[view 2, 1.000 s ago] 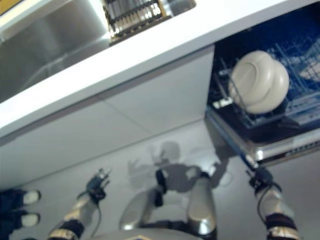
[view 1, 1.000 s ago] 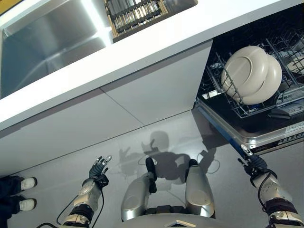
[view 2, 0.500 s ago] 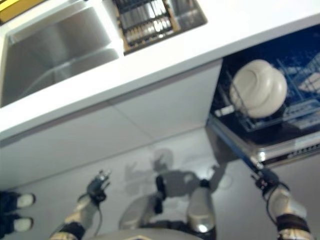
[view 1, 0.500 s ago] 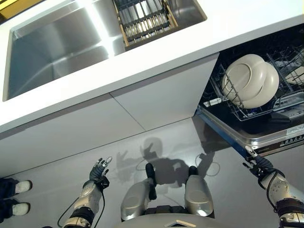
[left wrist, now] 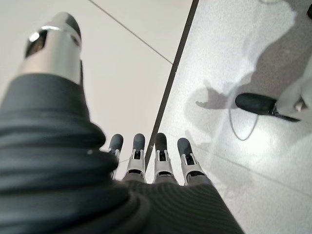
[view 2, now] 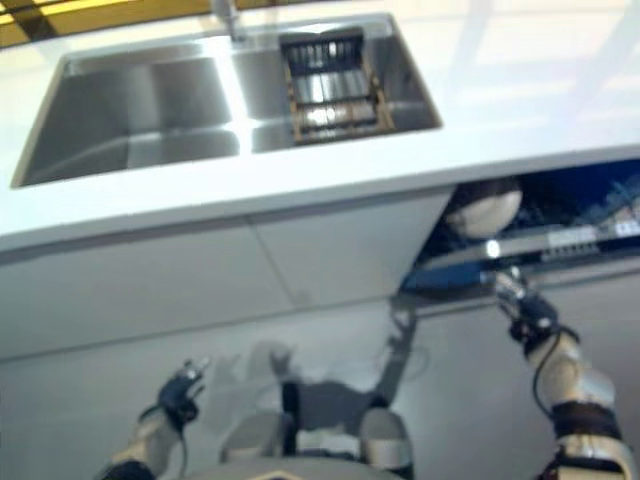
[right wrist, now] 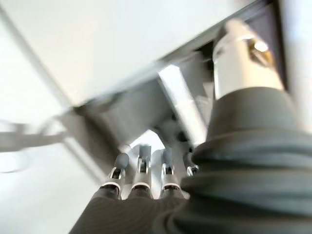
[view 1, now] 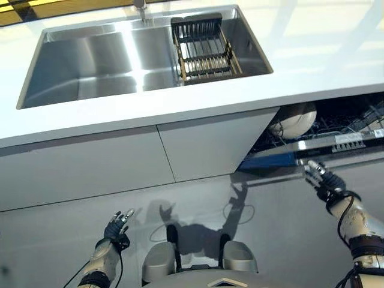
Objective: Take plates into dishwasher
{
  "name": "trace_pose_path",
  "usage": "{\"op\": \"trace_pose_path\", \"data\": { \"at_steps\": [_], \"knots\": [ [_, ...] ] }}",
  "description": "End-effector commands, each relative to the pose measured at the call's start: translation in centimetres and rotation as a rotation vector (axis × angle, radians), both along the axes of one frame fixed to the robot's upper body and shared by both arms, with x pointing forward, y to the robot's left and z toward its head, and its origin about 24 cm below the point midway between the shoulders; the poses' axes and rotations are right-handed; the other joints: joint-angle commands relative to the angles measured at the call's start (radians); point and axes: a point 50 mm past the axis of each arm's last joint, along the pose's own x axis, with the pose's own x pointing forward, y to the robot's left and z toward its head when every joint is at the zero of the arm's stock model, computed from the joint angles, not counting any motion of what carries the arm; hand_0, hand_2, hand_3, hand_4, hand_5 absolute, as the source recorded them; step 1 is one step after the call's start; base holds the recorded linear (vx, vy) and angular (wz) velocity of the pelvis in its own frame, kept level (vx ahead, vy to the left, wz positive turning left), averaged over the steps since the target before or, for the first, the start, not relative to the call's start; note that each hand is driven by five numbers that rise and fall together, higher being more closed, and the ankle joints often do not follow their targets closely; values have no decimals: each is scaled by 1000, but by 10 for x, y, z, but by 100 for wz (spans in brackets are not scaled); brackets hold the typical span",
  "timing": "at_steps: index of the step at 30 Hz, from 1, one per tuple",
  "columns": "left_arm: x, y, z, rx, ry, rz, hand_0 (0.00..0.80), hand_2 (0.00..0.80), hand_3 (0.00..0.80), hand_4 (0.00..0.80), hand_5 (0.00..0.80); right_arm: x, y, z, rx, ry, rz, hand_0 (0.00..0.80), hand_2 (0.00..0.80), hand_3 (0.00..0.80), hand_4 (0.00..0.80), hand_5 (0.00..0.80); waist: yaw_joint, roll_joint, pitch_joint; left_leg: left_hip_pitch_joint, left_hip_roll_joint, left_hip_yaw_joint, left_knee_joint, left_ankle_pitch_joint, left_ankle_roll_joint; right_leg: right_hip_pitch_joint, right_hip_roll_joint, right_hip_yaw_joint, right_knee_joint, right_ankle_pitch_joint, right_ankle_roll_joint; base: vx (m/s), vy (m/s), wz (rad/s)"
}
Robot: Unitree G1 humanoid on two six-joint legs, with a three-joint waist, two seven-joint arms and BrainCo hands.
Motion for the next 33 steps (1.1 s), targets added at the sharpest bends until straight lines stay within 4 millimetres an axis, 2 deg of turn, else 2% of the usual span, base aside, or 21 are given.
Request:
{"op": "trace_pose_path", "data": {
  "at_steps": [1,7,8,10,14,19,20,24,28,33],
  "knots": [
    [12,14,10,72,-33,-21,0,0,0,0,0,39,-16,115,-179,-403,15,0,0,0,0,0,37,-19,-81,31,-4,7,127,-177,29,-22,36,-2,44,15,-47,0,0,0],
    [11,13,7,69,-16,-33,0,0,0,0,0,40,-12,100,-158,-304,89,0,0,0,0,0,34,-28,-113,46,-5,-3,83,-164,21,-8,44,4,1,32,-40,11,9,6],
    [9,12,6,67,-8,-35,0,0,0,0,0,41,-2,84,-150,-240,140,0,0,0,0,0,32,-30,-122,50,-5,-6,63,-153,17,-9,43,6,-13,43,-34,9,21,4],
    [7,11,5,63,-2,-28,0,0,0,0,0,40,11,66,-152,-171,199,0,0,0,0,0,30,-31,-133,54,-5,-7,39,-139,14,-10,44,9,-29,55,-29,8,17,-3],
    [5,4,1,46,6,-23,0,0,0,0,0,30,41,17,-147,-32,301,0,0,0,0,0,25,-27,-157,60,-5,-10,-11,-109,8,-10,53,15,-64,76,-23,28,44,-9],
    [0,-11,-8,9,58,-37,0,0,0,0,0,15,94,-35,-24,76,432,0,0,0,0,0,22,-21,-177,68,-7,-10,-51,-87,6,-2,60,10,-92,87,-20,58,50,-3],
    [-2,-14,-11,-2,74,-41,0,0,0,0,0,9,110,-47,0,97,462,0,0,0,0,0,19,-18,-181,67,-7,-6,-54,-83,6,0,61,6,-98,88,-20,59,65,2],
    [-6,-26,-19,-30,129,-95,0,0,0,0,0,-14,151,-88,68,226,553,0,0,0,0,0,10,-15,-190,66,-7,8,-55,-81,6,2,62,-5,-110,90,-20,57,67,7],
    [-7,-39,-24,-77,179,-132,0,0,0,0,0,-33,170,-120,46,345,592,0,0,0,0,0,18,-10,-193,70,-11,9,-60,-81,8,13,59,-21,-126,94,-20,59,59,11],
    [-13,-51,-31,-119,247,-201,0,0,0,0,0,-49,179,-143,65,433,606,0,0,0,0,0,34,-5,-197,70,-15,-1,-62,-79,11,21,54,-37,-127,91,-19,57,32,9]
  ]
}}
